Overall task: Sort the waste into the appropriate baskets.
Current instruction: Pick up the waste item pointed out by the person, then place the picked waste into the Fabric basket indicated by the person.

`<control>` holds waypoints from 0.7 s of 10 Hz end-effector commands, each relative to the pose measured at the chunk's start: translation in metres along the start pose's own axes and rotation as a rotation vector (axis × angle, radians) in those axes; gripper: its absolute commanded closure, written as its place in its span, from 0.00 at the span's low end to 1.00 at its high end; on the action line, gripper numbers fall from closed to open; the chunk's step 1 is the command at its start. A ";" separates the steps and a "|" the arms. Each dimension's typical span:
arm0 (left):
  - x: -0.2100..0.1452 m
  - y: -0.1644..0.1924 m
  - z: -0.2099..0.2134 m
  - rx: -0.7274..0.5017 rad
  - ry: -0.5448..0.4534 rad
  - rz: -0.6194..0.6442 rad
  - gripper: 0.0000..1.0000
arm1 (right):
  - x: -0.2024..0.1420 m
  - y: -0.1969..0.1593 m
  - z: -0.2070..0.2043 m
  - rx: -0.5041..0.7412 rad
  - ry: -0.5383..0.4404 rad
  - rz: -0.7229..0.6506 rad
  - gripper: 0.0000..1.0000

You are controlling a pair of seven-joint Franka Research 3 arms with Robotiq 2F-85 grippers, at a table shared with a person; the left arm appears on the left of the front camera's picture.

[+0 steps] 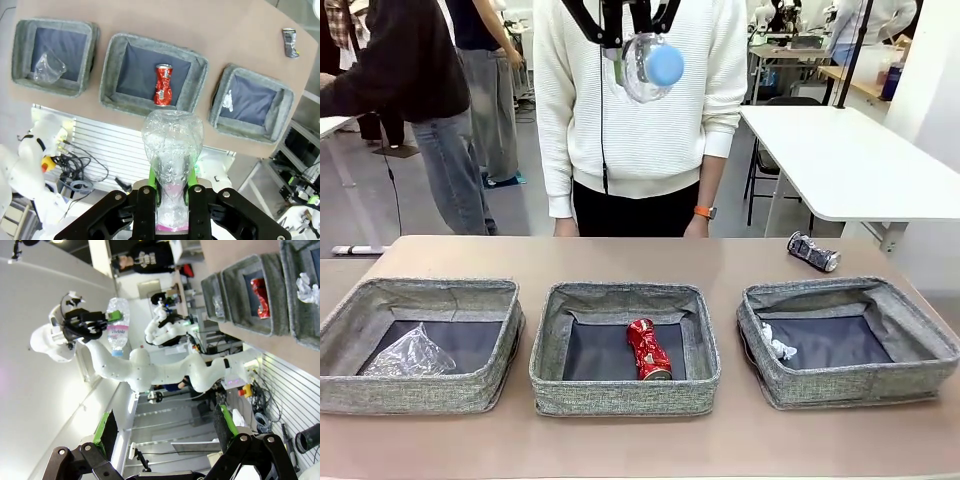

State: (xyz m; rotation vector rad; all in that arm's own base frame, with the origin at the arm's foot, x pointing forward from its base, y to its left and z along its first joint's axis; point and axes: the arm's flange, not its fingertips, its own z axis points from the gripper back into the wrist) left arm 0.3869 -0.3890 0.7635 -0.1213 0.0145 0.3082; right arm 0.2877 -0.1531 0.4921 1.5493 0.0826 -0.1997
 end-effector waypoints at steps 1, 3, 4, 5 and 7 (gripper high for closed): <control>-0.002 0.006 -0.001 0.010 -0.016 -0.002 0.78 | -0.001 0.005 0.001 0.012 0.000 -0.008 0.00; -0.002 0.006 -0.001 0.010 -0.016 -0.002 0.78 | -0.001 0.005 0.001 0.012 0.000 -0.008 0.00; -0.002 0.006 -0.001 0.010 -0.016 -0.002 0.78 | -0.001 0.005 0.001 0.012 0.000 -0.008 0.00; -0.002 0.006 -0.001 0.010 -0.016 -0.002 0.78 | -0.001 0.005 0.001 0.012 0.000 -0.008 0.00; -0.002 0.006 -0.001 0.010 -0.016 -0.002 0.78 | -0.001 0.005 0.001 0.012 0.000 -0.008 0.00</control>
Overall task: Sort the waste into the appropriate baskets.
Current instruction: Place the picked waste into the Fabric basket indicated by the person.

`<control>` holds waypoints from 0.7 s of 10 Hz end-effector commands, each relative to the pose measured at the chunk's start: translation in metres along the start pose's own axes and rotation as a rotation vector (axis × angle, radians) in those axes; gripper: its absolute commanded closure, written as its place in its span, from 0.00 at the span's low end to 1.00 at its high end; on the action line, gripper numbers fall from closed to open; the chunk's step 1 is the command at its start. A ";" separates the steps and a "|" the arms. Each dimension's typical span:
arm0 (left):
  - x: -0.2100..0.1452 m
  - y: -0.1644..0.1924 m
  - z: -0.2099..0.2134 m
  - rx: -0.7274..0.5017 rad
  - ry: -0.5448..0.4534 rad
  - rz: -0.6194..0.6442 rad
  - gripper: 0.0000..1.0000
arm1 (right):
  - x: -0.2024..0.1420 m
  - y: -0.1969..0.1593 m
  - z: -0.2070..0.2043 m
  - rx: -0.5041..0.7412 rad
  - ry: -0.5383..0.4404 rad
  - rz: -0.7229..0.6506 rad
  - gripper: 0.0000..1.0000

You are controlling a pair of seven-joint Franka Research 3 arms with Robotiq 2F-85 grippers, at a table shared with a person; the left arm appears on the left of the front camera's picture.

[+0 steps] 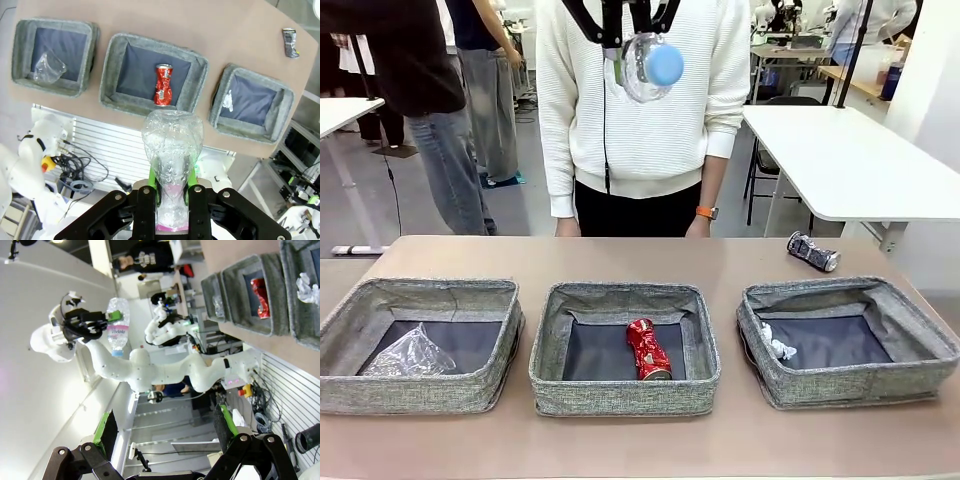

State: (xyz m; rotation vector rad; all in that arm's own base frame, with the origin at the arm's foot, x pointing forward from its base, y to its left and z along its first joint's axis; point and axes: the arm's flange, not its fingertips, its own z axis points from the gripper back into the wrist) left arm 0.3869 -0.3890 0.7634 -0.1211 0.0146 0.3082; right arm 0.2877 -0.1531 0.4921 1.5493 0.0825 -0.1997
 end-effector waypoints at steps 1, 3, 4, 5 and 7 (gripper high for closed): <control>-0.002 0.006 -0.001 0.010 -0.016 -0.002 0.78 | -0.001 0.005 0.001 0.012 0.000 -0.008 0.00; -0.002 0.006 -0.001 0.010 -0.016 -0.002 0.78 | -0.001 0.005 0.001 0.012 0.000 -0.008 0.00; -0.002 0.006 -0.001 0.010 -0.016 -0.002 0.78 | -0.001 0.005 0.001 0.012 0.000 -0.008 0.00; -0.002 0.006 -0.001 0.010 -0.016 -0.002 0.78 | -0.001 0.005 0.001 0.012 0.000 -0.008 0.00; -0.002 0.006 -0.001 0.010 -0.016 -0.002 0.78 | -0.001 0.005 0.001 0.012 0.000 -0.008 0.00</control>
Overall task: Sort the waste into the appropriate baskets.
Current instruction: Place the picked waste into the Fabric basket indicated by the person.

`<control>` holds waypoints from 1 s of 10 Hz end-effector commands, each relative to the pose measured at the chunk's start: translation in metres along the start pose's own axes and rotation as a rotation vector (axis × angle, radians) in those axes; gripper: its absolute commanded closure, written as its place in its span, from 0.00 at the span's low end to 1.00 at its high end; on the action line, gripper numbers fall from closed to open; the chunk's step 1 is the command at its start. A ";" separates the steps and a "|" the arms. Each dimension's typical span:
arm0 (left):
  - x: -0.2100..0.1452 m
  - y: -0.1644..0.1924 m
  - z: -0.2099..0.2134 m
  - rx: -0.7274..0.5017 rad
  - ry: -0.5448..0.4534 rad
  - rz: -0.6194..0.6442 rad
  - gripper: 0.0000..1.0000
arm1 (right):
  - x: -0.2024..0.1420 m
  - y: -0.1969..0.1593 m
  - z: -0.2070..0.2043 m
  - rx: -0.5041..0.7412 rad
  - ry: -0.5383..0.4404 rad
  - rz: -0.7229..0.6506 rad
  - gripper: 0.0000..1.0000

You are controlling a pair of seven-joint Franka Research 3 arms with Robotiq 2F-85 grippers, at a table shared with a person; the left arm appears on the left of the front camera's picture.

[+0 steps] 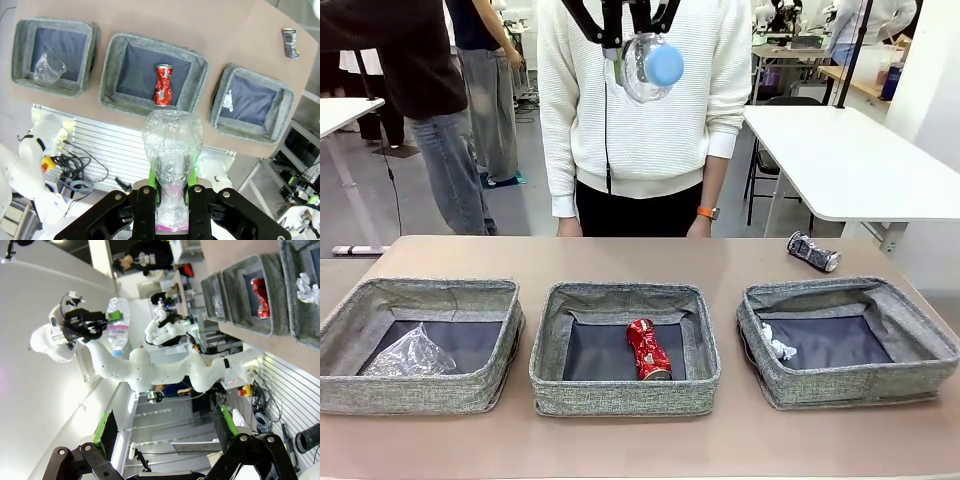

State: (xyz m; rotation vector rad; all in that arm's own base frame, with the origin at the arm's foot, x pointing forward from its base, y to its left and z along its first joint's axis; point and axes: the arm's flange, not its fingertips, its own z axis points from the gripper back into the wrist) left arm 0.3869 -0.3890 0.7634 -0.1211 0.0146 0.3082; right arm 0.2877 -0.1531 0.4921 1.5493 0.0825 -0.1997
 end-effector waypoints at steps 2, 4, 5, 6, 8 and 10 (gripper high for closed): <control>-0.002 0.006 -0.001 0.010 -0.016 -0.002 0.78 | -0.001 0.005 0.001 0.012 0.000 -0.008 0.00; -0.002 0.006 -0.001 0.010 -0.016 -0.002 0.78 | -0.001 0.005 0.001 0.012 0.000 -0.008 0.00; -0.002 0.006 -0.001 0.010 -0.016 -0.002 0.78 | -0.001 0.005 0.001 0.012 0.000 -0.008 0.00; -0.002 0.006 -0.001 0.010 -0.016 -0.002 0.78 | -0.001 0.005 0.001 0.012 0.000 -0.008 0.00; -0.002 0.006 -0.001 0.010 -0.016 -0.002 0.78 | -0.001 0.005 0.001 0.012 0.000 -0.008 0.00; -0.002 0.006 -0.001 0.010 -0.016 -0.002 0.78 | -0.001 0.005 0.001 0.012 0.000 -0.008 0.00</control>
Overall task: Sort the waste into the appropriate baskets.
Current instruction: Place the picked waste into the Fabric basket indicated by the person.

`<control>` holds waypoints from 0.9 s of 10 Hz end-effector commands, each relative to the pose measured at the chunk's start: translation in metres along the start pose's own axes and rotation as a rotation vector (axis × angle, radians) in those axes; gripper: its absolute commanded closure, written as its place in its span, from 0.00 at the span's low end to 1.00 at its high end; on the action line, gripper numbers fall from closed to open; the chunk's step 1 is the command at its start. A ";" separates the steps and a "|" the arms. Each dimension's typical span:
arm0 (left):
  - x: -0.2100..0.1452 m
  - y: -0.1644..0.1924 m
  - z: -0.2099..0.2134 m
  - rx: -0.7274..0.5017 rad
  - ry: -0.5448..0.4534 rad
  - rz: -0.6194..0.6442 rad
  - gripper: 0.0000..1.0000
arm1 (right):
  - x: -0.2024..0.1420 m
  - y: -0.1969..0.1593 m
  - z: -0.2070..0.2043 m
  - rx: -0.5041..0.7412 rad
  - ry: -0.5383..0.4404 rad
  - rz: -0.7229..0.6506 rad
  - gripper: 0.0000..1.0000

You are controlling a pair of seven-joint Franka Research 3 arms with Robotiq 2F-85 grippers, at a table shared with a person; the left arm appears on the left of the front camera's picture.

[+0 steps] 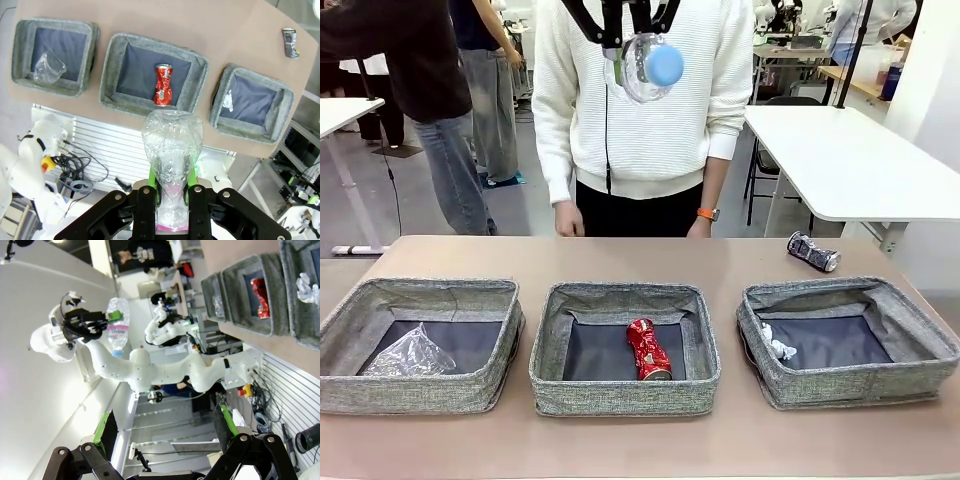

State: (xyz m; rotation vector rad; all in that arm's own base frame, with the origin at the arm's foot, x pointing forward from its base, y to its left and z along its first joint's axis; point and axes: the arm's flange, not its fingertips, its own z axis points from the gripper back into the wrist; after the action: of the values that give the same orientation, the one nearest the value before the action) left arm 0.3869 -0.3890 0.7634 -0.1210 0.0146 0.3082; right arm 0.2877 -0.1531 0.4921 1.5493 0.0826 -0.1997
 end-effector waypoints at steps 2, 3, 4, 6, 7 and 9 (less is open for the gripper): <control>-0.002 0.006 -0.001 0.010 -0.016 -0.002 0.78 | -0.001 0.005 0.001 0.012 0.000 -0.008 0.00; -0.002 0.006 -0.001 0.010 -0.016 -0.002 0.78 | -0.001 0.005 0.001 0.012 0.000 -0.008 0.00; -0.002 0.006 -0.001 0.010 -0.016 -0.002 0.78 | -0.001 0.005 0.001 0.012 0.000 -0.008 0.00; -0.002 0.006 -0.001 0.010 -0.016 -0.002 0.78 | -0.001 0.005 0.001 0.012 0.000 -0.008 0.00; -0.002 0.006 -0.001 0.010 -0.016 -0.002 0.78 | -0.001 0.005 0.001 0.012 0.000 -0.008 0.00; -0.002 0.006 -0.001 0.010 -0.016 -0.002 0.78 | -0.001 0.005 0.001 0.012 0.000 -0.008 0.00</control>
State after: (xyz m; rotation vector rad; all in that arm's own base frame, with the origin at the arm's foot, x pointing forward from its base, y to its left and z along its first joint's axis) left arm 0.3869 -0.3890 0.7634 -0.1210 0.0146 0.3082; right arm 0.2877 -0.1531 0.4921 1.5493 0.0825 -0.1997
